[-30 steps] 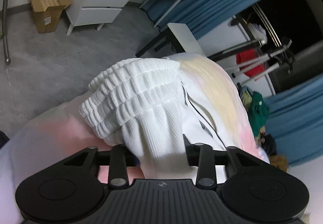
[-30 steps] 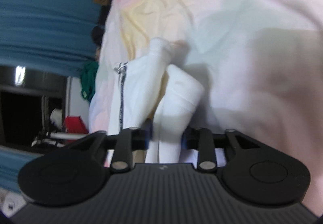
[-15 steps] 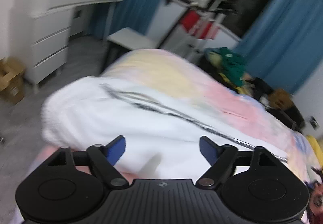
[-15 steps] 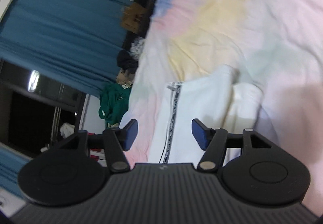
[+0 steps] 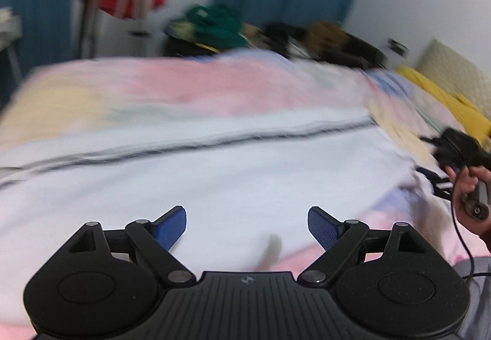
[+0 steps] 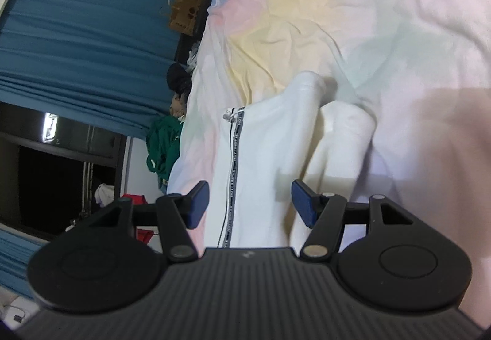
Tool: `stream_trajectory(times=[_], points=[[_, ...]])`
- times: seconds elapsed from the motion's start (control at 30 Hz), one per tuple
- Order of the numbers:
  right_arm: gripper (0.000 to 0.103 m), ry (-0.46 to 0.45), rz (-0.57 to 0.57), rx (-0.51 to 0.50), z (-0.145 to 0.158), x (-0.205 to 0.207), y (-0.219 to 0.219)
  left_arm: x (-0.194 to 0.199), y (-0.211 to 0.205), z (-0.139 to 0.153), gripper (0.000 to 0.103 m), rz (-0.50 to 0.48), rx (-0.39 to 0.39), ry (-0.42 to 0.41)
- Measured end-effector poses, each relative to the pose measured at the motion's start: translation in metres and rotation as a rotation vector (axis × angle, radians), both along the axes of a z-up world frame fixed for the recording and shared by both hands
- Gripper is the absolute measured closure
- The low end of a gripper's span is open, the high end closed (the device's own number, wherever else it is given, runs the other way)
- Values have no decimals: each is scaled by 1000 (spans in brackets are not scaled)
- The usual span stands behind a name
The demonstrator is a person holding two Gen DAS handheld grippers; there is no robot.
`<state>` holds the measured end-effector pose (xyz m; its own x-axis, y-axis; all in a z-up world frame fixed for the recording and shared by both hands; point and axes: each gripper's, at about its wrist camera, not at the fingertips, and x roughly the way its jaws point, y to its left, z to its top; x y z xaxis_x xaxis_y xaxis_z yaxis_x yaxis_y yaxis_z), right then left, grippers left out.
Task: Fold clothes
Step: 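Lay the cuffs down on the garment and open both tools, then grasp the sweatpants cuff again with the right tool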
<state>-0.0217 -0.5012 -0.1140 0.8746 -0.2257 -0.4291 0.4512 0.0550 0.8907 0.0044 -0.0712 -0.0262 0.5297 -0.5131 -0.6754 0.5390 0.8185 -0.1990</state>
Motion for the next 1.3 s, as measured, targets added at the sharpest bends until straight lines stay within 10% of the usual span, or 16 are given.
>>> stream_trajectory(times=[0.37,0.5,0.8,1.13,1.3], points=[[49,-5,25,24,-31,27,-11,-13,-76,-90,14,-286,192,-211],[94,80,6,-34,-35,36,-16,-1,-83,-88,14,-279,153,-185],[98,97,-47,-140,-8,9,-1,3,-53,-55,14,-199,46,-118],[90,165,-58,-66,-11,-8,-2,12,-23,-37,14,-79,-4,-100],[38,179,-101,-58,-3,-25,8,16,-14,-36,14,-38,-16,-90]])
